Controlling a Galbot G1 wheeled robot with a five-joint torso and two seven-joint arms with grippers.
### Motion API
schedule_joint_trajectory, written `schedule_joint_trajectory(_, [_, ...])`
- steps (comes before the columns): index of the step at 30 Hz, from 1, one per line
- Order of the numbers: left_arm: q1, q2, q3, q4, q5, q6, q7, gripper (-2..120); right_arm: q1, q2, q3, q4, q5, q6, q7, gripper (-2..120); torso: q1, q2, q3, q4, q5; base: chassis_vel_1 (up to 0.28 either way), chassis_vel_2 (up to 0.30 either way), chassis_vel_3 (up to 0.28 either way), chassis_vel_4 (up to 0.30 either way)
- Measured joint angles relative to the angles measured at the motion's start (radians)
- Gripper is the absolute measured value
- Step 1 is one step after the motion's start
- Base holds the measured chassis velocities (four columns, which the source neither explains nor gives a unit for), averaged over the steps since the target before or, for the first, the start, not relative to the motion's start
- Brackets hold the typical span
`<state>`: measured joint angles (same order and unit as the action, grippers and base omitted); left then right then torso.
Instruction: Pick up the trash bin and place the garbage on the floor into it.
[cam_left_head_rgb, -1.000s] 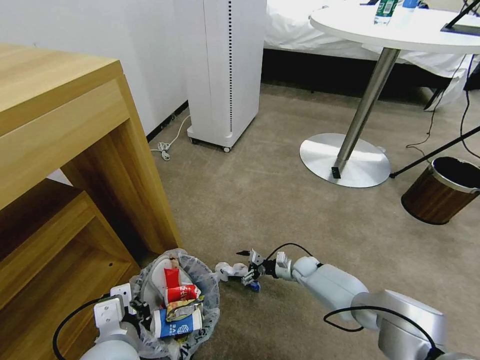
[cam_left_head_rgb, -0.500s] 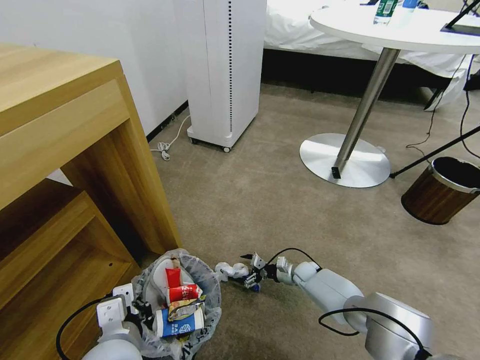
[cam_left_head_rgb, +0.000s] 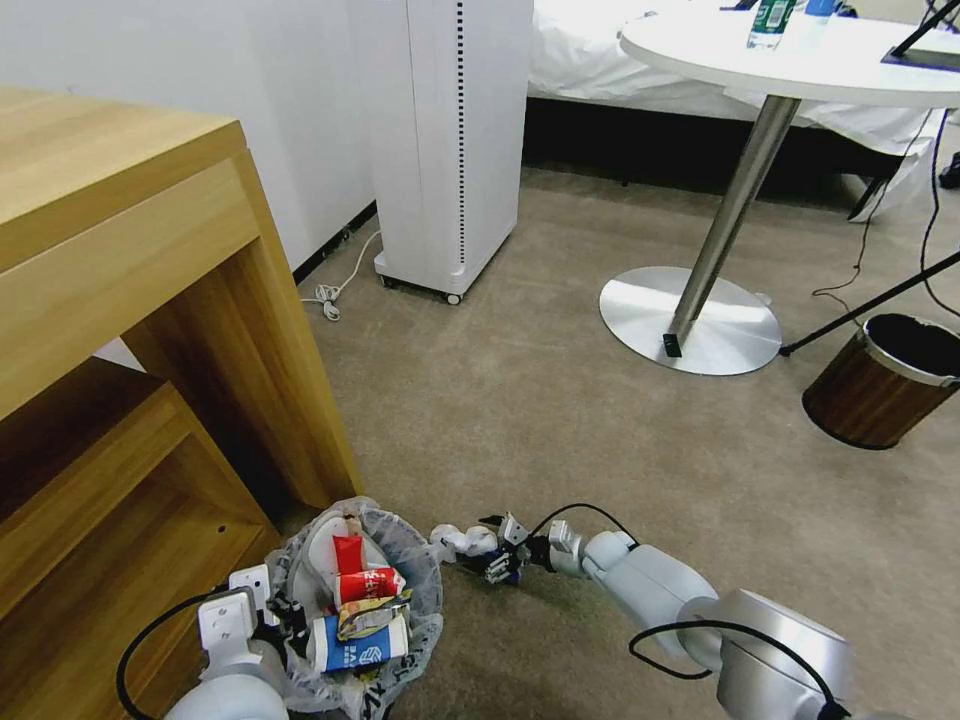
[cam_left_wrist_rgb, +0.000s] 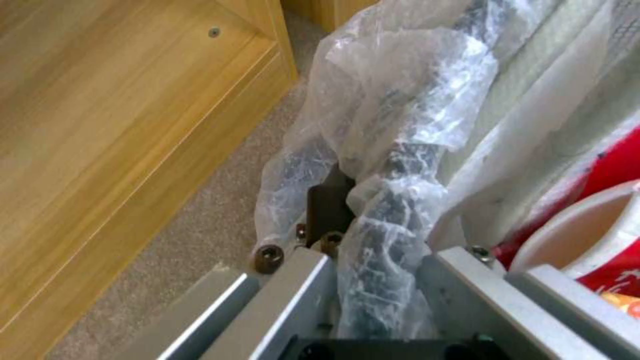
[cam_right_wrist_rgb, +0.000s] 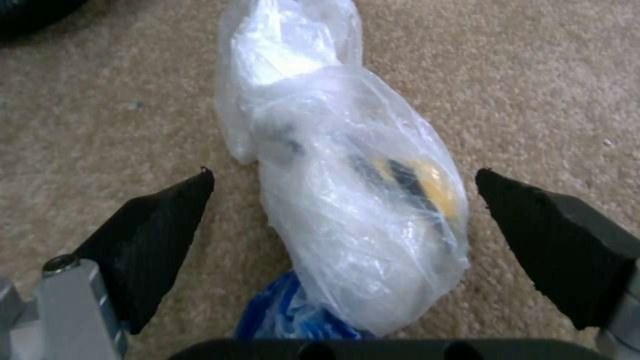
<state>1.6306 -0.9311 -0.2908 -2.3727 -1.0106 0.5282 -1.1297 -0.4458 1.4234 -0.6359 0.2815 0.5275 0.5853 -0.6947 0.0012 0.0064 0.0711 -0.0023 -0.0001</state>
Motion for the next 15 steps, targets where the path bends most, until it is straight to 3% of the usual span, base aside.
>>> schedule_joint_trajectory(7, [-0.007,-0.002,0.003,0.005,-0.005,-0.003,0.003,0,0.000,0.006,0.006,0.000,0.001,0.002,-0.010,99,0.000,0.000,0.000,0.0000,0.0000,0.000,0.000,0.000,0.000])
schedule_joint_trajectory(15, [-0.007,-0.006,0.005,0.006,-0.003,-0.003,0.005,0,-0.017,0.004,0.026,-0.002,-0.002,0.009,-0.016,71,0.000,0.000,0.000,0.0000,0.0001,0.000,0.000,0.000,0.000])
